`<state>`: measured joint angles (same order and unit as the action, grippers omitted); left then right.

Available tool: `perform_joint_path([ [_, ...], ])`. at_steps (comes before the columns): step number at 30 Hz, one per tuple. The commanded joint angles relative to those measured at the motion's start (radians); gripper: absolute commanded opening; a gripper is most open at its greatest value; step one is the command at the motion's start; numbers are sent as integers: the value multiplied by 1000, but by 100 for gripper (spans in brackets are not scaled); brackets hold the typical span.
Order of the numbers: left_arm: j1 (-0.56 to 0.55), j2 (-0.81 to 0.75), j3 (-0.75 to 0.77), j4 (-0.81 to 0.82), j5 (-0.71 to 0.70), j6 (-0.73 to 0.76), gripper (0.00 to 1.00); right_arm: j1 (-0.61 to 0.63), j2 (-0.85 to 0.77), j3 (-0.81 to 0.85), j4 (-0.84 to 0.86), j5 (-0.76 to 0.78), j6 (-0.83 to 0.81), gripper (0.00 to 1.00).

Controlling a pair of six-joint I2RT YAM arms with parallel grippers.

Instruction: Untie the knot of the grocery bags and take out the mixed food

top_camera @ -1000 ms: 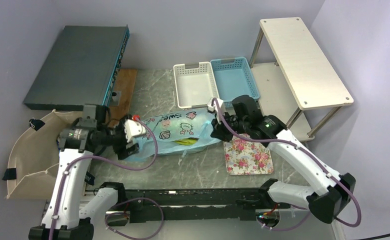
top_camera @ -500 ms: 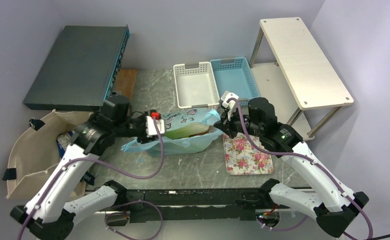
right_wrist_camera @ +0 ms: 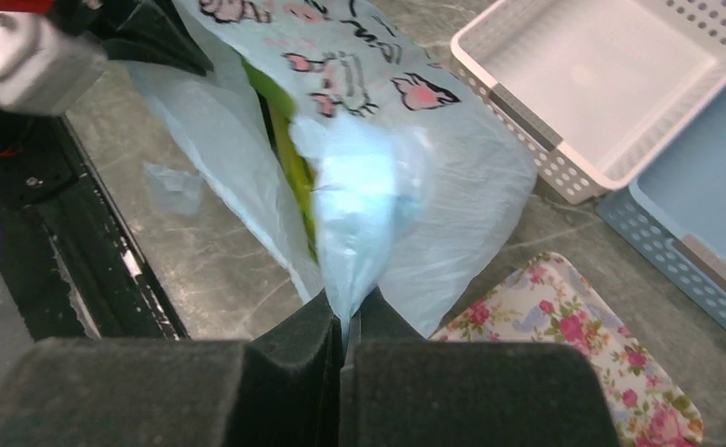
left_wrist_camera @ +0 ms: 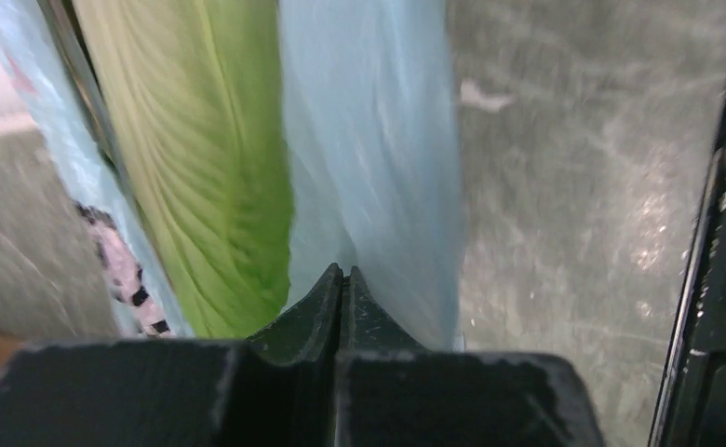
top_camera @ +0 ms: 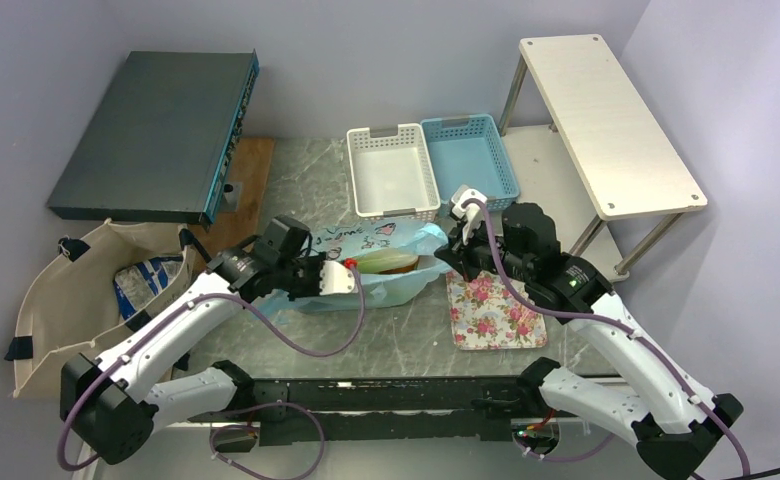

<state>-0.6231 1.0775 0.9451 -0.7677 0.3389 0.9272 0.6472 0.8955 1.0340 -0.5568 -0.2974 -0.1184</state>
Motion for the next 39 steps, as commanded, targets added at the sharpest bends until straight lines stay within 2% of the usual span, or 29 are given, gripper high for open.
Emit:
perform_joint_path([
  [1,97,-19,-29,85,-176,3,14,-13,-6,32,-12,96,5,0],
  [3,201,-8,-2,118,-193,-34,36,-18,1,36,-27,100,-4,0],
  [4,246,0,19,120,-180,-58,54,-20,11,38,-38,114,-2,0],
  [5,291,6,45,106,-136,-77,67,-26,23,43,-49,133,4,0],
  [7,364,-4,76,77,-8,-96,81,-56,47,54,-67,132,-2,0],
  [9,388,-35,81,52,131,-74,98,-65,68,79,-70,79,-23,0],
  [10,389,-52,75,53,198,-57,99,-65,78,101,-72,29,-41,12],
  [12,384,-73,71,58,289,-62,99,-64,106,158,-75,-74,-83,55],
  [13,379,-71,77,58,312,-74,99,-57,122,195,-76,-112,-99,71],
  [14,375,-65,87,47,330,-79,99,-47,139,242,-78,-139,-115,82],
  [16,374,-42,117,8,353,-86,99,-22,172,317,-78,-166,-146,91],
  [18,373,-32,134,-23,364,-75,99,11,204,381,-81,-209,-191,94],
  [19,374,-44,127,-27,374,-76,99,73,231,425,-66,-201,-236,94],
  [21,373,-58,113,-16,377,-78,99,167,262,455,-53,-178,-311,91],
  [22,374,-61,111,-13,378,-86,98,203,275,461,-50,-179,-357,82],
  [24,376,-60,112,-32,384,-81,93,250,305,457,-47,-186,-448,55],
  [26,376,-54,118,-58,386,-70,87,275,345,444,-43,-183,-509,34],
  [28,379,-53,122,-77,378,-64,80,284,386,428,-36,-166,-553,19],
  [33,394,-72,104,-73,358,-60,67,289,439,375,-33,-111,-669,10],
  [39,409,-79,92,-61,347,-62,58,287,461,308,-112,-76,-849,2],
])
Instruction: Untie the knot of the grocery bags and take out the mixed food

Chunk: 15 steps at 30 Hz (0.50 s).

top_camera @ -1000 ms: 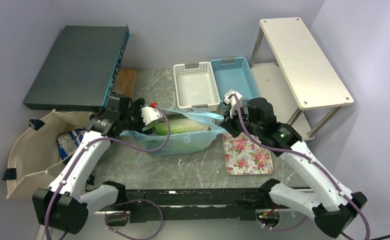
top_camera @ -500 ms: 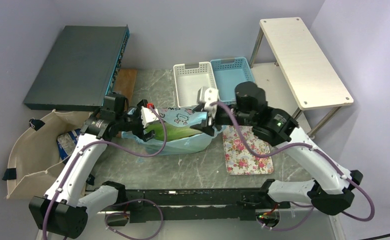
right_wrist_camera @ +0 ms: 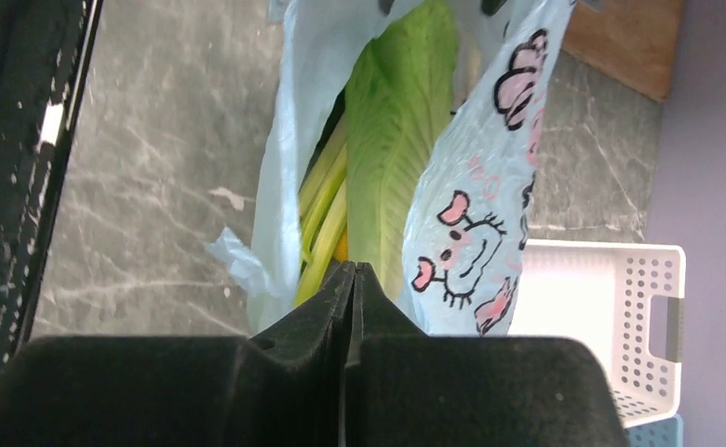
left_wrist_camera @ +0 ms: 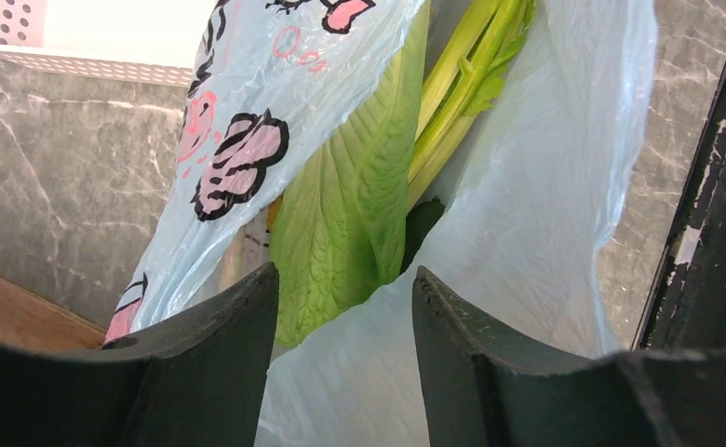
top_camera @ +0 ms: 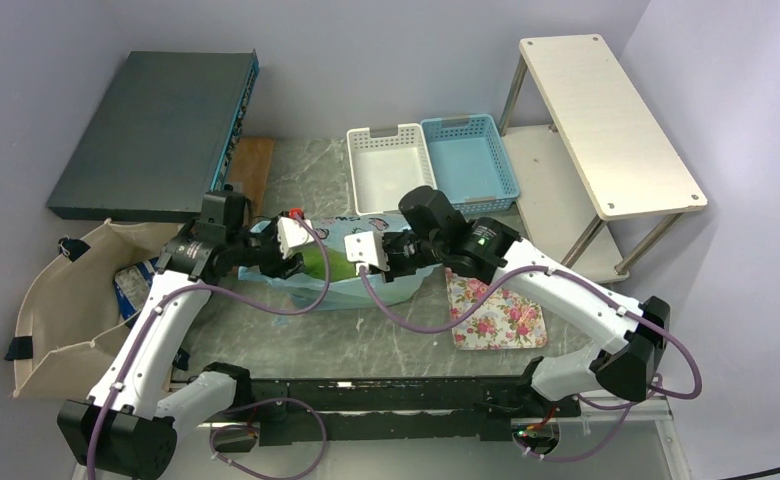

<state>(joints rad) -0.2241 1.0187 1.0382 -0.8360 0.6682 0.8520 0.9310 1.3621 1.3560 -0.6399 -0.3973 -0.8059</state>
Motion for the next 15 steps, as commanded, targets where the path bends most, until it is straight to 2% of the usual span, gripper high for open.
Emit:
perform_joint_path([
  [1,11,-19,-1,8,14,14,57,-1,-3,-18,-39,32,-178,2],
  [5,13,-19,-10,-9,-1,46,58,-30,34,-24,-82,102,-233,1],
  [7,12,-26,-24,-12,-26,65,65,-77,76,12,-128,117,-235,6],
  [8,14,-28,-33,-14,-51,81,71,-102,99,32,-152,122,-232,14],
  [9,14,-31,-48,-13,-74,97,80,-128,119,50,-175,126,-228,28],
  [11,14,-32,-71,16,-146,89,92,-185,150,79,-217,122,-235,64],
  [12,15,-26,-77,19,-174,92,96,-205,157,85,-231,118,-239,77],
  [13,16,-20,-80,24,-198,96,98,-223,161,83,-229,117,-239,85],
  [15,22,-6,-91,39,-227,107,99,-251,170,69,-224,122,-244,93],
])
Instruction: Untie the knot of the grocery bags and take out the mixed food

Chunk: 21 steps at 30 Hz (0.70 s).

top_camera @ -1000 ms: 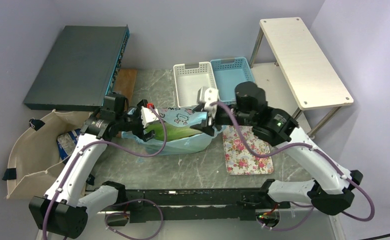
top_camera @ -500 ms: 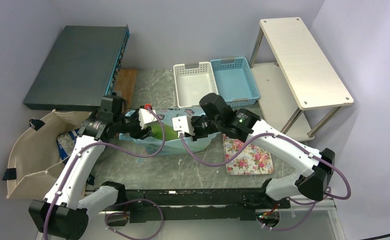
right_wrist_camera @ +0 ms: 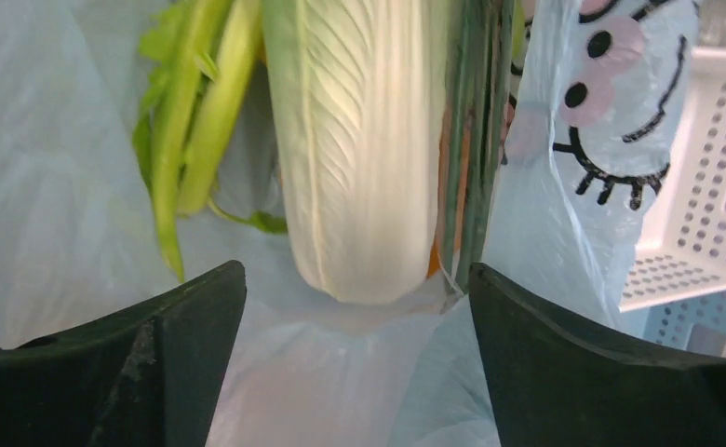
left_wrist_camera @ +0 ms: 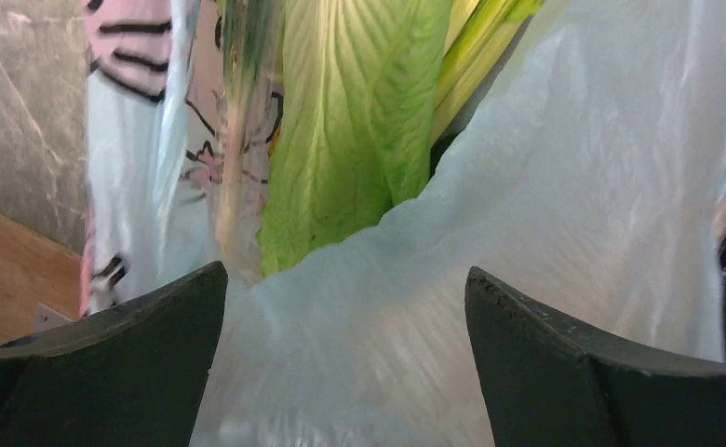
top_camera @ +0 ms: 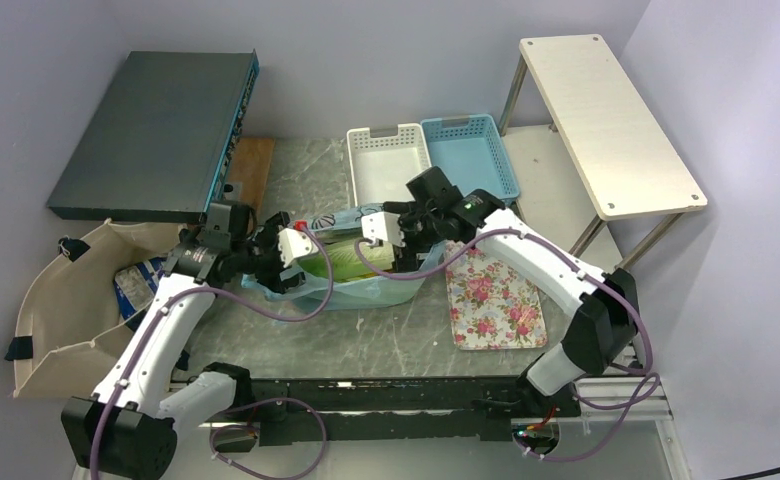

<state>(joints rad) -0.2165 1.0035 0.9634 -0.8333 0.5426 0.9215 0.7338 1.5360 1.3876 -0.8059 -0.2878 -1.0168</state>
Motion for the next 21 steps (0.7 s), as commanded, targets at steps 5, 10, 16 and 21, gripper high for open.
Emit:
perform_joint_path([
  [5,17,76,-41,83,-135,80,99,-102,64,19,-77,-37,-6,99],
  [10,17,157,-43,118,-106,95,99,-119,118,-32,-50,-81,7,100],
  [16,15,245,-65,169,-87,104,99,-135,146,-118,56,-113,28,99],
  [21,11,279,-119,99,-64,214,99,-130,177,-131,31,-212,64,98],
])
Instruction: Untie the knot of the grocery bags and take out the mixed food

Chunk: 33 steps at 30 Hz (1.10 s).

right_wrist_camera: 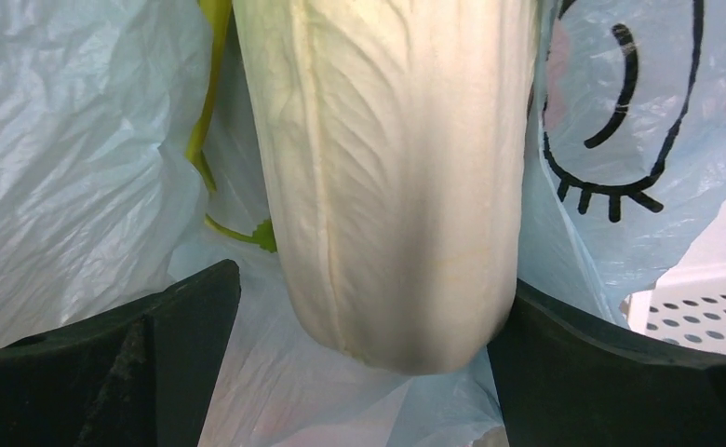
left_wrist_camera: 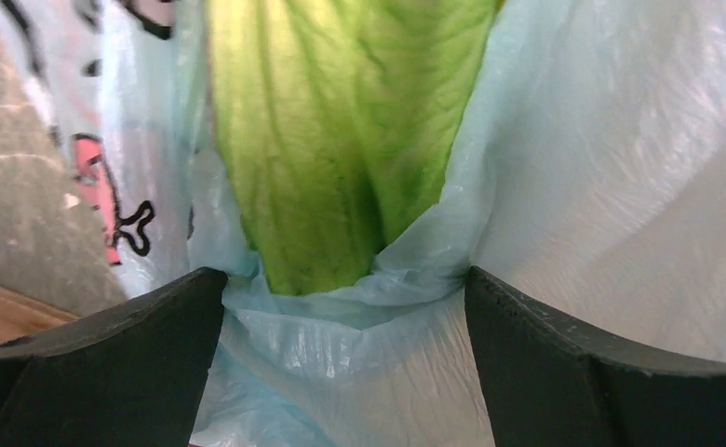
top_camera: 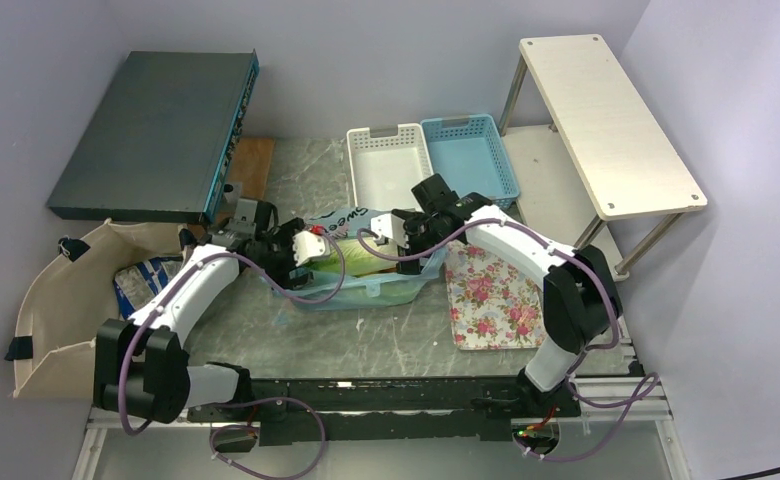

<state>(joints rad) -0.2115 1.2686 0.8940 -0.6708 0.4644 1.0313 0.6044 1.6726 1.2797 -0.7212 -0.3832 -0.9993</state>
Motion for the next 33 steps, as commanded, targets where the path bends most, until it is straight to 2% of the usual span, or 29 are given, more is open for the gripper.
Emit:
perform_joint_path([
  [1,6,6,-68,-84,14,134,99,3,44,-25,-63,-140,67,98],
  [7,6,-95,-168,-185,37,268,99,100,-52,-189,7,-199,167,98],
  [12,9,-184,-175,-184,59,224,99,166,-178,-290,128,-171,272,98],
  [17,9,-247,-94,-147,105,95,98,157,-257,-187,159,-104,333,96],
  [24,2,-302,-74,-104,127,46,96,168,-307,-67,98,-154,392,91],
  [27,-12,-304,-71,-109,124,32,94,208,-308,-44,94,-158,420,82],
  [29,-28,-310,-70,-108,124,16,93,240,-303,-33,105,-163,450,68],
  [33,-63,-333,-71,-107,114,-15,91,314,-287,-62,185,-109,512,45],
])
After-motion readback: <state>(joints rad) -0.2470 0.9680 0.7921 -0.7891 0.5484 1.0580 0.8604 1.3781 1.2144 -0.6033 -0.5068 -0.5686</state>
